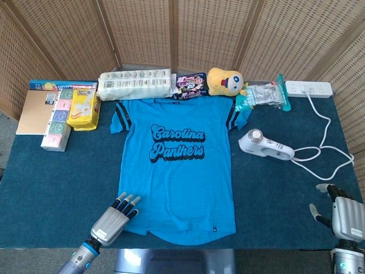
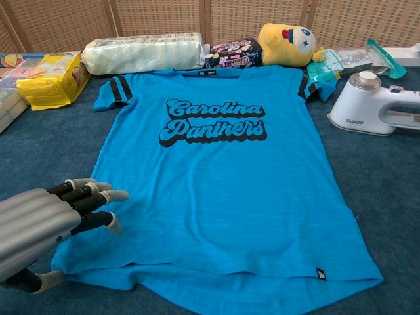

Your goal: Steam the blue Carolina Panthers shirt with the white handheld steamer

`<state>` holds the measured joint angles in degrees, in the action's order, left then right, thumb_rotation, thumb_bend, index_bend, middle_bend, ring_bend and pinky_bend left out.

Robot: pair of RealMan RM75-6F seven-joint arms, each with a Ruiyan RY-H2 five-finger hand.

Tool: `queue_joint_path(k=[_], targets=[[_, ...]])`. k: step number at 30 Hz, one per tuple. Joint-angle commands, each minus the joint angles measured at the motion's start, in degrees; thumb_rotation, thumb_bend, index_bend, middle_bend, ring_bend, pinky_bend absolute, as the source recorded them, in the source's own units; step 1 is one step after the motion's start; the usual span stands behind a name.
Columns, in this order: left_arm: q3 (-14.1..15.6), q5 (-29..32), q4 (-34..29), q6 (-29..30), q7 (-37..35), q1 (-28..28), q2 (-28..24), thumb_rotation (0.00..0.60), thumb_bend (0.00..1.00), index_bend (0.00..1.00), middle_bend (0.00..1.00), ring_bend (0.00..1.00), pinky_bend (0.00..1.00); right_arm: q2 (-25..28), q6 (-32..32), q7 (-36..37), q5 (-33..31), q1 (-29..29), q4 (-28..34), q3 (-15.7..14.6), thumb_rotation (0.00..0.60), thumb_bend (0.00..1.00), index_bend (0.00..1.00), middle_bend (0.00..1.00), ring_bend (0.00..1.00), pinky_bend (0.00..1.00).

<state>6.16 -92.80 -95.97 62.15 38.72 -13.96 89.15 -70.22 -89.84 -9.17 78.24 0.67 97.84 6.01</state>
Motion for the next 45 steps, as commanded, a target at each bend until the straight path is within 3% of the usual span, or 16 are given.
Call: queue_joint_path(k=[1,19,32,35,38,41,45], targets=[[-0.3,0.0,0.6,0.1,-0.4,-0.5,0.9,0.6,0.25,0.3,0.07,0.0,0.05,0.0,-0.1,0.2,-0.1,0.1,-0.1,0.1,0.6,0.31,0.38,0.4,0.44,0.5],[-0.4,0.7,3.0,0.4,-2.8,-2.3,3.1,0.6,0.32,0.55,0.22,0.01,0.07,-0.1,-0.6,0.8,-0.1,0.6,-0.5,0.5,0.599,0.31,0.39,0.4,0.44,0.5],[-1.9,-0.9,6.6,4.5,-5.3,-2.9,6.2,0.6,0.43,0.61,0.41,0.19,0.13,0.1,-1.4,0.9,0.2,0.9,0.2,1.1,0.599,0.31,0.4,0.4,0.44,0.5],[-2.2,-1.4,6.4,5.1,-6.2,-3.3,6.4,0.6,0.44,0.62,0.48,0.31,0.19,0.1,-1.5,0.9,0.3,0.9,0.4,1.2,0.599,0.31,0.4,0.4,0.44,0.5],[-2.3,-1.9,6.3,5.7,-7.4,-3.5,6.5,0.6,0.45,0.64,0.51,0.4,0.34,0.2,-1.6,0.9,0.5,0.8,0.6,1.3,0.599,0.31,0.41,0.4,0.44,0.5],[-2.1,-1.8,6.0,5.7,-7.7,-3.7,6.1,0.6,0.45,0.65,0.52,0.43,0.49,0.3,-1.5,0.9,0.5,0.8,0.7,1.4,0.598,0.31,0.41,0.4,0.44,0.5],[-2.1,-1.6,5.2,5.7,-8.0,-3.9,5.5,0.6,0.47,0.66,0.53,0.44,0.58,0.4,-1.3,0.9,0.3,0.6,0.8,1.7,0.598,0.31,0.41,0.4,0.44,0.5]])
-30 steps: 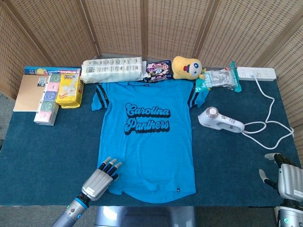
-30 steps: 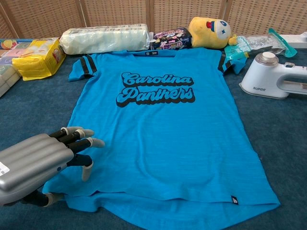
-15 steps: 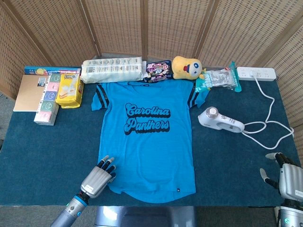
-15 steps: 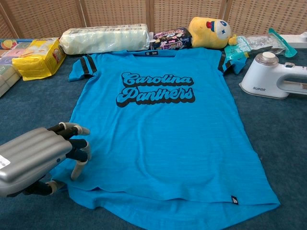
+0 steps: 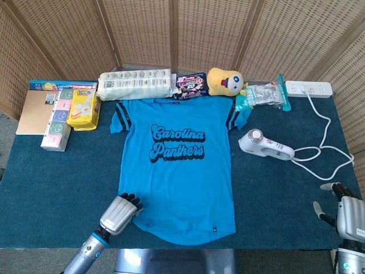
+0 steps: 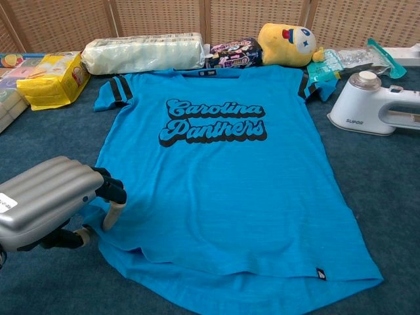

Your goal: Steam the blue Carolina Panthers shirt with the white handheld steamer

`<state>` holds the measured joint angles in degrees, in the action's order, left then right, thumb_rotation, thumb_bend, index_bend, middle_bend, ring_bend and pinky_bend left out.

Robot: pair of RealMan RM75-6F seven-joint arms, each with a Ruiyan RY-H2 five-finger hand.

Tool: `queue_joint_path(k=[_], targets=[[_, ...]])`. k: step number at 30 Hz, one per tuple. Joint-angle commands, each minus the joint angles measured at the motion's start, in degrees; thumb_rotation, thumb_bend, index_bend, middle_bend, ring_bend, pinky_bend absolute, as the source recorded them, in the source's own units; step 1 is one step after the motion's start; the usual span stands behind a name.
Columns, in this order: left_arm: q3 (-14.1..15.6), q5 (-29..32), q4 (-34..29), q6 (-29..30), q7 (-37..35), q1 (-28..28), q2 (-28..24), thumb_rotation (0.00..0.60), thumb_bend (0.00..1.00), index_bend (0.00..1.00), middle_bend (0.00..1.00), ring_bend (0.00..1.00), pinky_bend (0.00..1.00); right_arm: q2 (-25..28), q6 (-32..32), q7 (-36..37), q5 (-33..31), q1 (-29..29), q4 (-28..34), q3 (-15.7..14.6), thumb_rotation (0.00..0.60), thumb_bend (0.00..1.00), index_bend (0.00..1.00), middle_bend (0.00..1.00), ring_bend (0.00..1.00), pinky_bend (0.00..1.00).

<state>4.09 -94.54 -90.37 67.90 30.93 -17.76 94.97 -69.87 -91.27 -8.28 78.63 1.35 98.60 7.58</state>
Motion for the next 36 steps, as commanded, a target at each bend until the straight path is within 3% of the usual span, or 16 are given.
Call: queue_joint_path(k=[1,14,21,27,36], targets=[[-0.1,0.2,-0.7,0.0,-0.2,-0.2,-0.5,0.6,0.47,0.66,0.53,0.44,0.59,0.1,0.2,0.0,-0.1,-0.2,0.1,0.2,0.598,0.31,0.41,0.4,0.44,0.5],[-0.7,0.7,-2.9,0.5,-0.7,-0.9,-2.2,0.6,0.48,0.66,0.53,0.44,0.57,1.4,4.3,-0.8,-0.9,-3.8,2.5,2.6,0.599,0.31,0.42,0.41,0.44,0.51],[-0.9,1.8,-2.8,-0.7,-0.4,-1.6,-2.0,0.6,0.48,0.66,0.53,0.44,0.56,0.6,10.8,-2.0,-4.4,-10.4,2.6,7.0,0.599,0.31,0.38,0.38,0.38,0.42],[-1.2,2.6,-2.9,-0.7,-0.2,-1.9,-1.7,0.6,0.48,0.66,0.53,0.44,0.55,-2.3,16.9,-6.1,-9.2,-16.6,-1.2,9.6,0.6,0.29,0.28,0.31,0.31,0.33],[-1.5,3.2,-3.2,0.1,-0.6,-1.9,-1.7,0.6,0.48,0.66,0.53,0.44,0.53,-7.6,20.9,-10.7,-14.1,-22.5,-8.6,10.7,0.599,0.28,0.22,0.27,0.29,0.33]])
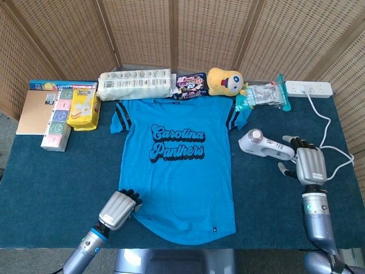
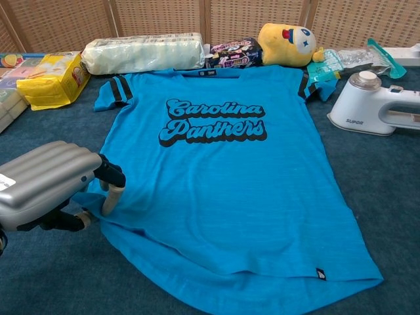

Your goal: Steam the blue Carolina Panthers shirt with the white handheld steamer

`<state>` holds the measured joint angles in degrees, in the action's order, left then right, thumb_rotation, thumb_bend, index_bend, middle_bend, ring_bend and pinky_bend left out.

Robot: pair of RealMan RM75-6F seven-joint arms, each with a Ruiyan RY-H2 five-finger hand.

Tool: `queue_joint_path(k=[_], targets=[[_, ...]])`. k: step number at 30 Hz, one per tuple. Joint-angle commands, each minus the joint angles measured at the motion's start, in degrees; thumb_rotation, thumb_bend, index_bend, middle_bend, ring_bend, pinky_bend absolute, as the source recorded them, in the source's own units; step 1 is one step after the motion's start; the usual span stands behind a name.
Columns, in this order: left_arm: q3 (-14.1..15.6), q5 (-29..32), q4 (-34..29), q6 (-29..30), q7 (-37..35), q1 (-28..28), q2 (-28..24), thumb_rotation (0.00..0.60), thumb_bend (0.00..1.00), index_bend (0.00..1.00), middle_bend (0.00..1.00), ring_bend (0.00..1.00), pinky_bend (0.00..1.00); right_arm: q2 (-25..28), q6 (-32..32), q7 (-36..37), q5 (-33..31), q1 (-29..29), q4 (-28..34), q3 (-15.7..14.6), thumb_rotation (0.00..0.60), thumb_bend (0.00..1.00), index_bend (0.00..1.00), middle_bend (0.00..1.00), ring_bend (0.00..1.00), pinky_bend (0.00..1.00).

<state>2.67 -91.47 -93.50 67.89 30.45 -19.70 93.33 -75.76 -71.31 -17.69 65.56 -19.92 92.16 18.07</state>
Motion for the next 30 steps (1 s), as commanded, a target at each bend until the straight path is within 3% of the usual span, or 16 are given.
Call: queue_joint_path(k=[1,30], targets=[[-0.1,0.2,-0.1,0.2,-0.2,0.0,-0.1,0.6,0.48,0.66,0.53,0.44,0.53,-2.4,1.3,-1.5,-1.4,-1.8,-3.1,0.2,0.599,0.28,0.22,0.27,0.29,0.33],[-0.6,2.4,-1.1,0.5,0.3,-0.7,0.1,0.6,0.48,0.66,0.53,0.44,0.5,-15.3,2.6,-7.2,-3.7,-9.1,-22.2,-1.4,0.599,0.28,0.19,0.27,0.23,0.29]])
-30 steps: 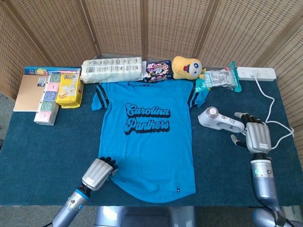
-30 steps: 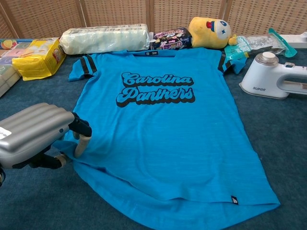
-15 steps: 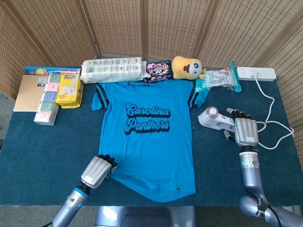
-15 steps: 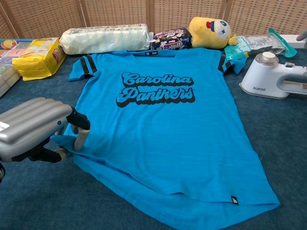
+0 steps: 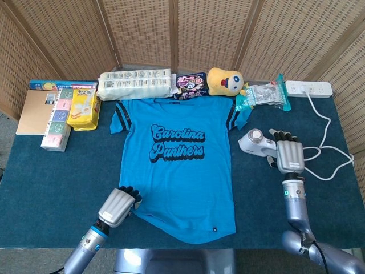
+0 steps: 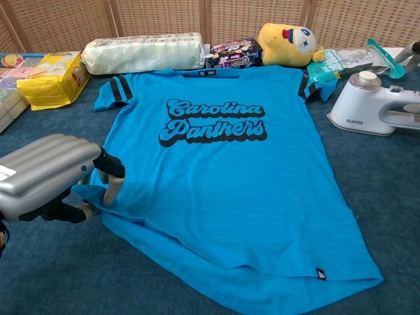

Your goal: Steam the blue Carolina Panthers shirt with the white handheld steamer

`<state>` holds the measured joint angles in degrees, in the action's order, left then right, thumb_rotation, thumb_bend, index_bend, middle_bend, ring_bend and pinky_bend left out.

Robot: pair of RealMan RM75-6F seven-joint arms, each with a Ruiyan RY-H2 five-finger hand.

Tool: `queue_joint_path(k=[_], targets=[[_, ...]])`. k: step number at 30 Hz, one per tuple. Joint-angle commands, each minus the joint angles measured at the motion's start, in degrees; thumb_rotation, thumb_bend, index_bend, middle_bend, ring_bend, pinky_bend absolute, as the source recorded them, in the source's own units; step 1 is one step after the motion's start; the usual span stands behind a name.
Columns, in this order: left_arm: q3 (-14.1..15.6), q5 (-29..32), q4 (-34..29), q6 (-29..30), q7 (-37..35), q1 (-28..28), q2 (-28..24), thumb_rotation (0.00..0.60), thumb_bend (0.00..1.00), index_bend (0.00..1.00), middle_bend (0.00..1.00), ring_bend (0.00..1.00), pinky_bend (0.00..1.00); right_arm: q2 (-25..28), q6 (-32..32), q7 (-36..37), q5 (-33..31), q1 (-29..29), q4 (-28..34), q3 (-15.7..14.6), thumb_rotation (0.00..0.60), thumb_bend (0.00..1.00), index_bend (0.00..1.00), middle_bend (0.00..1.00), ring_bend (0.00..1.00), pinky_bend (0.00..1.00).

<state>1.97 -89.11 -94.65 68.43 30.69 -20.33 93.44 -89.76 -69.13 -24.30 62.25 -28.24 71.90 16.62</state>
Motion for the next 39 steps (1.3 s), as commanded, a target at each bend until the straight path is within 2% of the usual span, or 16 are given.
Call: queue_joint_path(k=[1,27,39], targets=[[0.1,0.0,0.1,0.0,0.1,-0.1,0.1,0.6,0.48,0.66,0.53,0.44,0.5,-1.6,0.5,-0.7,-0.6,-1.0,-2.7,0.1,0.6,0.28,0.19,0.27,0.23,0.29],[0.1,1.5,0.5,-0.4,0.2,-0.6,0.4,0.6,0.48,0.66,0.53,0.44,0.5,-11.3,4.4,-0.3,-2.7,-5.9,-22.0,1.7,0.6,0.3,0.19,0.27,0.22,0.23],[0.2,2.1,1.0,-0.8,0.0,-0.9,1.0,0.6,0.48,0.66,0.53,0.44,0.5,-16.1,6.9,0.6,-3.0,-8.2,-31.3,2.5,0.6,0.36,0.21,0.28,0.23,0.21]])
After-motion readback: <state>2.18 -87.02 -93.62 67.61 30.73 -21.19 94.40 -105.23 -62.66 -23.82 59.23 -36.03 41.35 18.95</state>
